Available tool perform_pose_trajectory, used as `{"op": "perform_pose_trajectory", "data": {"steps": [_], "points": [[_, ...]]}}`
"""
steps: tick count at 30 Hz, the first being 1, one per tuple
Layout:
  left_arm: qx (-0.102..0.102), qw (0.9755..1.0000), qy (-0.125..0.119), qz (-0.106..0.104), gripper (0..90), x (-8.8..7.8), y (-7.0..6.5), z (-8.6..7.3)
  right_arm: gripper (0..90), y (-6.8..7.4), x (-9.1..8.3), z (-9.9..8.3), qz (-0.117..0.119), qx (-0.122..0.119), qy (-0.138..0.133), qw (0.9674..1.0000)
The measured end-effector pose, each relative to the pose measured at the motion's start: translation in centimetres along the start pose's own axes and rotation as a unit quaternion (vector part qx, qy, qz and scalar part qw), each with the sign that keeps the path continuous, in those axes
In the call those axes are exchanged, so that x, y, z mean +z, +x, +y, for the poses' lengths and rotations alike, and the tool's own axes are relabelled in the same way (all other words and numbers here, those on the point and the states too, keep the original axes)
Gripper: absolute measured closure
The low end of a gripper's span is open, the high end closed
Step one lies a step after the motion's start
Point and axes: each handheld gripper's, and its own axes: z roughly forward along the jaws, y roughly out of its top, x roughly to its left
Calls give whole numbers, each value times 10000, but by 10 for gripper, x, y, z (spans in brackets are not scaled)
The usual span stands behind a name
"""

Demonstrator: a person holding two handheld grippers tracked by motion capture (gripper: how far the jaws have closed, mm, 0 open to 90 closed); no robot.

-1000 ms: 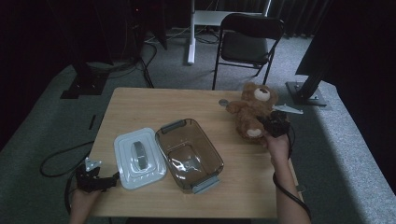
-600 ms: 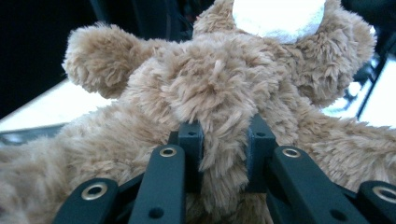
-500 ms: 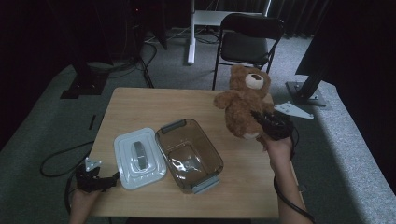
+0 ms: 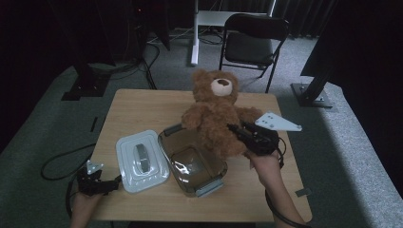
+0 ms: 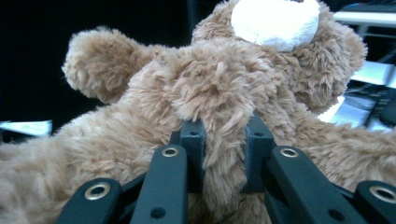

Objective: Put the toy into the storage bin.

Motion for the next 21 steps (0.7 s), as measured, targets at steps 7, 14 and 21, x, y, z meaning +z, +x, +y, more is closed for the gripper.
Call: {"op": "perform_pose_trajectory", "data": {"steps": [7, 14, 21], "points": [[2, 10000, -1, 1, 6, 0, 0, 0, 750, 30, 19, -8, 371, -313, 289, 9984], [9, 10000, 0, 3, 6, 0, 0, 0, 750, 47, 43, -26, 561, -454, 712, 9949], [6, 10000, -5, 5, 6, 0, 0, 0, 747, 57, 62, -53, 806, -546, 1157, 9885]]}}
